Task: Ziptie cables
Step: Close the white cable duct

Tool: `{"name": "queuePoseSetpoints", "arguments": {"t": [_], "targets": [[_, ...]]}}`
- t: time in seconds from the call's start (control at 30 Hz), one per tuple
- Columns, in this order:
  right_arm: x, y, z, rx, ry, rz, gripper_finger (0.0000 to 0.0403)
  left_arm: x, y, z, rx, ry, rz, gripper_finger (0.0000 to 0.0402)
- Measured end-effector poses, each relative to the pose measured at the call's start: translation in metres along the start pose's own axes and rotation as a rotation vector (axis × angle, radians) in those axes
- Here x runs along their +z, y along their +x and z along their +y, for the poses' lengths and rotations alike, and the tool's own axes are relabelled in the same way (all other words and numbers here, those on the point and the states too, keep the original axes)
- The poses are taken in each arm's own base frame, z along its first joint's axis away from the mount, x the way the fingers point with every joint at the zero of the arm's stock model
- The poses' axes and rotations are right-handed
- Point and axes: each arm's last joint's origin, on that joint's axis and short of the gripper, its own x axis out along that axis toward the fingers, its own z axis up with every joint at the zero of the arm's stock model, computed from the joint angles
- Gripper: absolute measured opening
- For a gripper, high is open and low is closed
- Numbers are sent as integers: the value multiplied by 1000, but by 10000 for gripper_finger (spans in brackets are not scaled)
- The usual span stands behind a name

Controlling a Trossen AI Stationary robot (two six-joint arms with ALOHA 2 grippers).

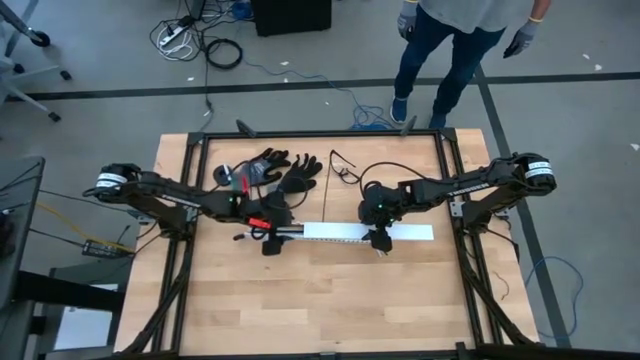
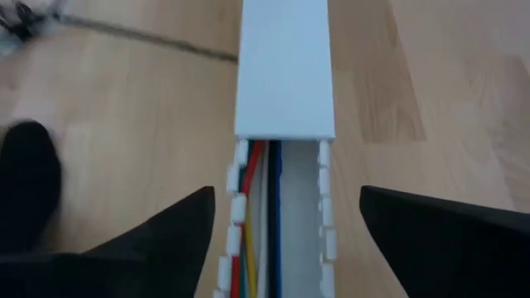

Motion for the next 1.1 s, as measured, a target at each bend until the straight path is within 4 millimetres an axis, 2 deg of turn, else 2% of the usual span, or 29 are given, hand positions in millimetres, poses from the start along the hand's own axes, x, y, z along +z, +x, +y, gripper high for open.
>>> {"name": "queuePoseSetpoints", "arguments": {"t": [0.23, 0.43, 0.57, 0.83, 1.1], "targets": [[0, 0, 0, 0, 0, 0, 232, -5, 19, -1, 6, 23, 81, 310], [0, 0, 0, 0, 0, 1, 233, 0, 39, -2, 28, 81, 124, 310], [0, 0, 0, 0, 0, 1, 232, 6, 45, -2, 30, 76, 137, 309], [0, 0, 0, -2, 0, 0, 232, 11, 44, -2, 60, -120, 170, 273], [-1, 1, -1, -14, 11, 4, 232, 15, 52, -2, 83, -237, 207, 250]]}}
